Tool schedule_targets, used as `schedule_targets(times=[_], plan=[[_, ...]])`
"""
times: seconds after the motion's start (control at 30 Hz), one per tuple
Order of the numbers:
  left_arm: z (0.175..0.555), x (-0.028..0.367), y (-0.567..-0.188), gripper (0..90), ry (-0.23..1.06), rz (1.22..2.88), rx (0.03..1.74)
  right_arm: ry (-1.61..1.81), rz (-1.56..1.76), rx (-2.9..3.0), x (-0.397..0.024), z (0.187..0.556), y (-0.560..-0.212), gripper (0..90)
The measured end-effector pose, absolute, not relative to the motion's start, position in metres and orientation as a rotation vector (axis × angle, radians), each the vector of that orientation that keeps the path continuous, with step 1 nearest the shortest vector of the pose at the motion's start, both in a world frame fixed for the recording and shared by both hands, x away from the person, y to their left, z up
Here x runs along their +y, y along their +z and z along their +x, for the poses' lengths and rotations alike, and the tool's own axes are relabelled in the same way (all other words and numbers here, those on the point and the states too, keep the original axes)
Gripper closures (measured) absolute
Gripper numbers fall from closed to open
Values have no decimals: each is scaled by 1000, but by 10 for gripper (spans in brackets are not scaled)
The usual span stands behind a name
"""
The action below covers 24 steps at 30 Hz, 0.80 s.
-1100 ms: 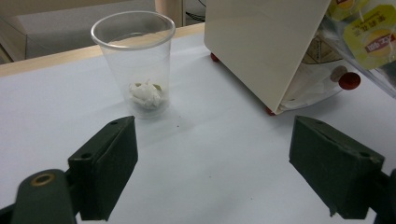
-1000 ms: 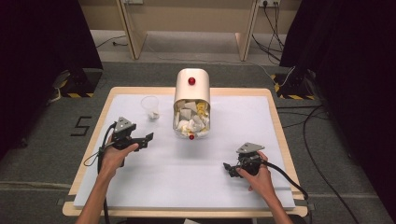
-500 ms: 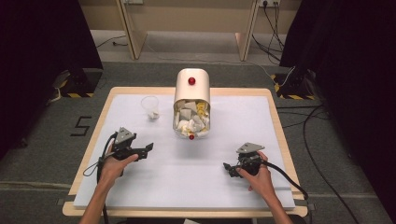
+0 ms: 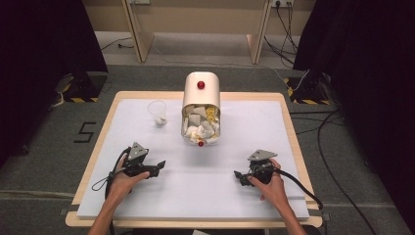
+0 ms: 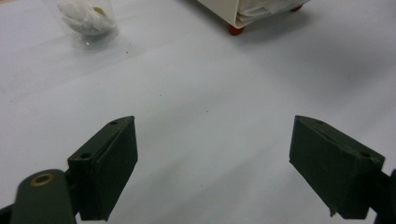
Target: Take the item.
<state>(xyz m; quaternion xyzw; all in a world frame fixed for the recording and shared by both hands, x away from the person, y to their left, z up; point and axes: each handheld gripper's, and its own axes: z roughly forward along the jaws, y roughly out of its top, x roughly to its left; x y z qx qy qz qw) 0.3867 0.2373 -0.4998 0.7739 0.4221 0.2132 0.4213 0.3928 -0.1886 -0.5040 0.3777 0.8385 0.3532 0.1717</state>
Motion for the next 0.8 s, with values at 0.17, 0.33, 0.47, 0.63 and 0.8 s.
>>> schedule_targets(times=[0.17, 0.33, 0.47, 0.63, 0.8], plan=[[384, 238, -503, 146, 527, 1937, 1066, 1003, 1072, 2380, -189, 393, -504, 110], [382, 241, -506, 146, 524, 1945, 1075, 1003, 1072, 2380, -189, 393, -504, 110], [379, 243, -507, 146, 506, 1935, 1085, 1002, 1071, 2380, -189, 393, -504, 111], [375, 248, -508, 146, 498, 1930, 1103, 1002, 1071, 2380, -189, 393, -504, 110], [368, 249, -508, 147, 496, 1958, 1100, 1001, 1070, 2380, -189, 393, -504, 111]])
